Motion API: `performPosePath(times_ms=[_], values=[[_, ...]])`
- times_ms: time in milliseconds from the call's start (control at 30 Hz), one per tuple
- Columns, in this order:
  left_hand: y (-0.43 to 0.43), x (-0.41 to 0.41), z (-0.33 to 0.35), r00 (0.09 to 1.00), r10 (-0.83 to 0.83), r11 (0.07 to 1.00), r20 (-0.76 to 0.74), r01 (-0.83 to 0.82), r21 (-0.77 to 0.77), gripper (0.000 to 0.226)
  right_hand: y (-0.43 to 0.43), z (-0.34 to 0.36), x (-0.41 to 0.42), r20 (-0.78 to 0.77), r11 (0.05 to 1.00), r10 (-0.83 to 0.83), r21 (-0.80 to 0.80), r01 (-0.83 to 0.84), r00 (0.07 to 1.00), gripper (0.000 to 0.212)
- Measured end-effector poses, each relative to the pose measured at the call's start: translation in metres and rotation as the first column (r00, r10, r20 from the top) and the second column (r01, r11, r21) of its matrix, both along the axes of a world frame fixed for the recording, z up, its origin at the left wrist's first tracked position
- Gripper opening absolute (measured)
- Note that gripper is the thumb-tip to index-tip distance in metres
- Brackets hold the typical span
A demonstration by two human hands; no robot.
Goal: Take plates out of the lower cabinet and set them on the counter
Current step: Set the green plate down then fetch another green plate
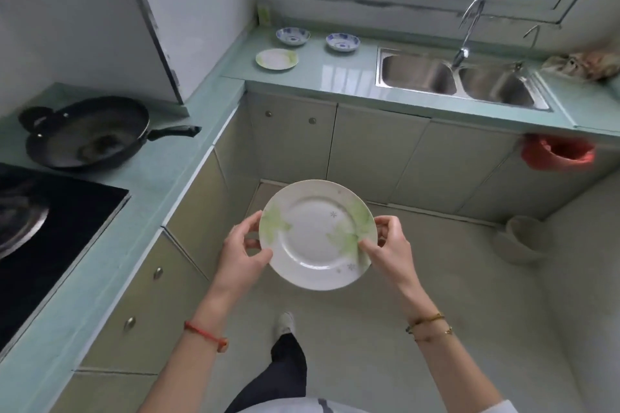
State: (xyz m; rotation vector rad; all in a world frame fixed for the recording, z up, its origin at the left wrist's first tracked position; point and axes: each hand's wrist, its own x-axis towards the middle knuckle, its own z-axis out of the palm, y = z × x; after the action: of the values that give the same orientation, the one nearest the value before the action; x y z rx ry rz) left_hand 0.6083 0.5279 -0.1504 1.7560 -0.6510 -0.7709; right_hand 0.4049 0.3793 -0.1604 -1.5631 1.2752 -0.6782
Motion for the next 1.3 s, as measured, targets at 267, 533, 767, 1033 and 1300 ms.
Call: performPosePath(times_ms=[267,533,767,1033,1300], values=[[-0.152,0.108,0.018,0.993,-0.112,0.994,0.035,0.112,-0.004,0.068,-0.136,0.016,0.097,0.034,0.998,-0.069,-0.001,0.069,0.997,0.032],[-0.297,0.183,0.006,0.984,-0.168,0.984,0.067,0.163,0.074,0.069,-0.267,0.006,0.161,-0.005,0.994,-0.108,0.018,0.108,0.994,0.031],[-0.449,0.237,-0.007,0.987,-0.152,0.987,0.050,0.148,0.065,0.073,-0.425,-0.004,0.217,-0.067,0.998,-0.049,-0.027,0.048,0.997,0.031],[-0.623,0.294,-0.025,0.992,-0.097,0.988,0.081,0.086,0.131,0.072,-0.612,-0.015,0.289,-0.148,1.000,0.010,-0.019,-0.012,0.989,0.035],[-0.742,0.351,-0.062,0.987,-0.117,0.959,0.108,0.085,0.270,0.069,-0.729,-0.058,0.360,-0.288,1.000,0.020,0.014,-0.017,0.958,0.038]])
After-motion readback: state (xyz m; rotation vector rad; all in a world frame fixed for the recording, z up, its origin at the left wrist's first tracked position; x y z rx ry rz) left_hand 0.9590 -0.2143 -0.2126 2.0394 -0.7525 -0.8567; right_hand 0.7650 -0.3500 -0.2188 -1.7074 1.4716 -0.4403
